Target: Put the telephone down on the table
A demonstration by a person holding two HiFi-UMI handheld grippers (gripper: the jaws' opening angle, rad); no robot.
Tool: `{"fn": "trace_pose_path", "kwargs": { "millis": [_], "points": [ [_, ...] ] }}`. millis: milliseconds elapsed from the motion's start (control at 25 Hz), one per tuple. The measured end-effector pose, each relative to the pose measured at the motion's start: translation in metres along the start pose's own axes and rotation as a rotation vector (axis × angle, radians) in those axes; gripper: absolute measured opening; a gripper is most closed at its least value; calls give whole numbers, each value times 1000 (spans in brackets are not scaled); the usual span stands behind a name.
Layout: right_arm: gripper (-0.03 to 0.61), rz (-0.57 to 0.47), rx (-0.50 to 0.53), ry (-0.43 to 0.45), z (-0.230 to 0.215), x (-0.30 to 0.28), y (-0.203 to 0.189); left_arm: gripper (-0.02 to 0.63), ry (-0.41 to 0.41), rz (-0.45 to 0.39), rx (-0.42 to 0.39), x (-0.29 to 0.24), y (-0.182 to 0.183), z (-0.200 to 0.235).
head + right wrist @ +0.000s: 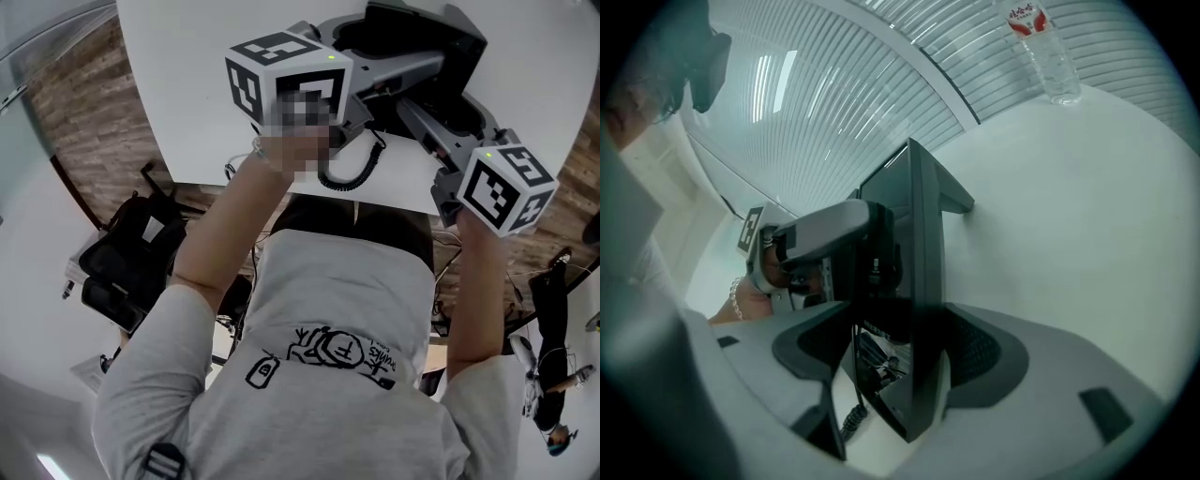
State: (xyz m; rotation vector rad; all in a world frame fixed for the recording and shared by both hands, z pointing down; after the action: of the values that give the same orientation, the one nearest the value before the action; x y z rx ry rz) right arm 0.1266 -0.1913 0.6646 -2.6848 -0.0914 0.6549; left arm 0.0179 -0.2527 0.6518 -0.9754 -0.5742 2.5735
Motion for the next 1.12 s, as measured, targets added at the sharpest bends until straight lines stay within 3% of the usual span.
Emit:
{"fn": "trace_pose_path", "kwargs": {
  "millis": [200, 360, 640, 920, 1120],
  "points": [
    [278, 16, 22, 2, 2, -1, -1, 291, -3, -5, -13, 2, -2, -1],
    [278, 45, 67, -41, 13, 0, 0, 313, 65, -17, -85, 13, 0, -8],
    [279, 37, 156, -115, 26, 13, 9, 348, 155, -7, -103, 33, 4, -13],
    [278, -33, 269, -169, 63, 46, 35, 348, 214, -97, -110, 88, 21, -31],
    [278, -58, 427, -181, 102, 66, 52, 347, 199, -148, -156, 121, 27, -64]
  ]
}}
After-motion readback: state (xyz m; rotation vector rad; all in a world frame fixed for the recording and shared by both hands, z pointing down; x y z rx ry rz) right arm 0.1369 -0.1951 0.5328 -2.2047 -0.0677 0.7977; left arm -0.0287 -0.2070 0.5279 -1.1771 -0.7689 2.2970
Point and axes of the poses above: the fingertips, and each gripper's own axes: x backward along the fingers, z to its left, y out of its top, the point moved 6 cm from there along x, backward along the fingers, and after that the axes turned 14 degrees about y, right-handed, at the moved point
